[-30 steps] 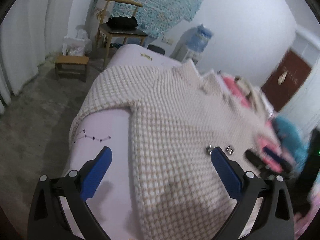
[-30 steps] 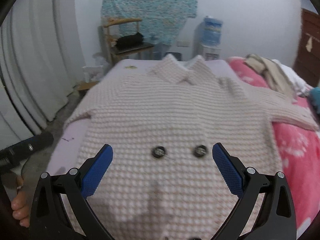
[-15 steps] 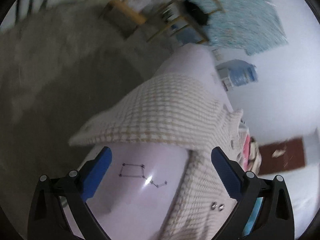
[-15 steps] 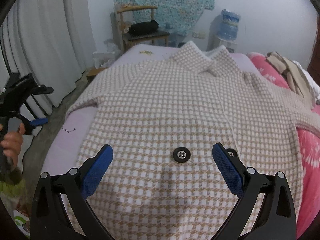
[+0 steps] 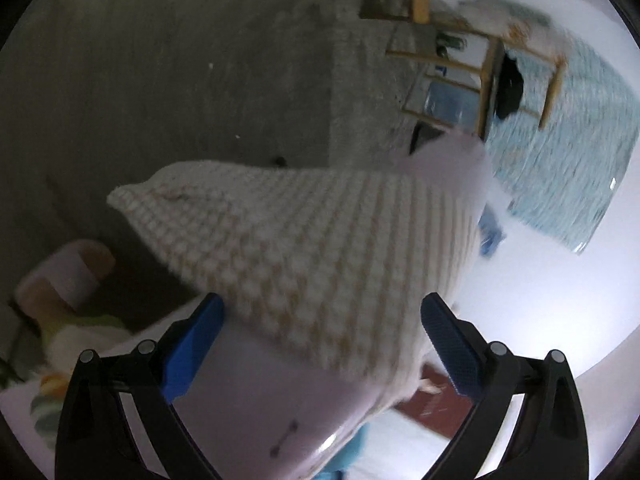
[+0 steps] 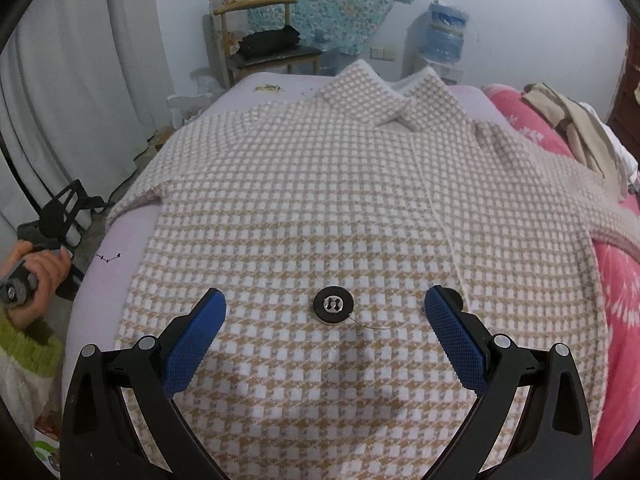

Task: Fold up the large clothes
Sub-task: 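Lift the sleeve with the left tool and fold it across the coat front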

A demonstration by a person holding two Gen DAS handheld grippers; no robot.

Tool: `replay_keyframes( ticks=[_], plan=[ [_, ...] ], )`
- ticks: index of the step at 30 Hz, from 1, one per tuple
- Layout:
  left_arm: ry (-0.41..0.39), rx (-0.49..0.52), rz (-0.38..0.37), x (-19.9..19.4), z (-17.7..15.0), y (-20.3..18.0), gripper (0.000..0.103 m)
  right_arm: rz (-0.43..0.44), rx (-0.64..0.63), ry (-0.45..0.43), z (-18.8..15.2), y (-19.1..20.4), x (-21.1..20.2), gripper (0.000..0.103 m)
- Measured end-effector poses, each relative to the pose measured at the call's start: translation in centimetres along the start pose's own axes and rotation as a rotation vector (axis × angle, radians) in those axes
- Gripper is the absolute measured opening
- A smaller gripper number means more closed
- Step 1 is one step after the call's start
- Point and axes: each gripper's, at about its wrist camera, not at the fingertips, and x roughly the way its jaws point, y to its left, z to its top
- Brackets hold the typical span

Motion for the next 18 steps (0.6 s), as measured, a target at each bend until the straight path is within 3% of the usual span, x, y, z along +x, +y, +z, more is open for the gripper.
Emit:
replay_keyframes(
  ticks=[3,7,10,16,18],
  plan=[
    [-0.005,-0.105,-0.079,0.9,2.1,1.0,0.096,0.003,-0.002,0.008,-0.1,0.1,0.3,0.095],
    [-0.044,-0.144,-0.062,1.8,4.1,1.4,0.091,0.000,-0.003,0.011,-0.2,0.1,0.3,0.095],
    [-0.055,-0.184,-0.076,2.2,5.1,1.3,0.081,-0.008,-0.001,0.009,-0.3,0.0,0.1,0.095],
    [-0.083,-0.153,-0.054,2.7,6.2,0.6,0.044,-0.013,0.004,0.010,-0.1,-0.2,0.2,0.095],
    [-0.100,-0.144,-0.040,2.5,6.2,0.5,0.027,-0.016,0.000,0.007,-0.1,-0.1,0.2,0.095]
  ],
)
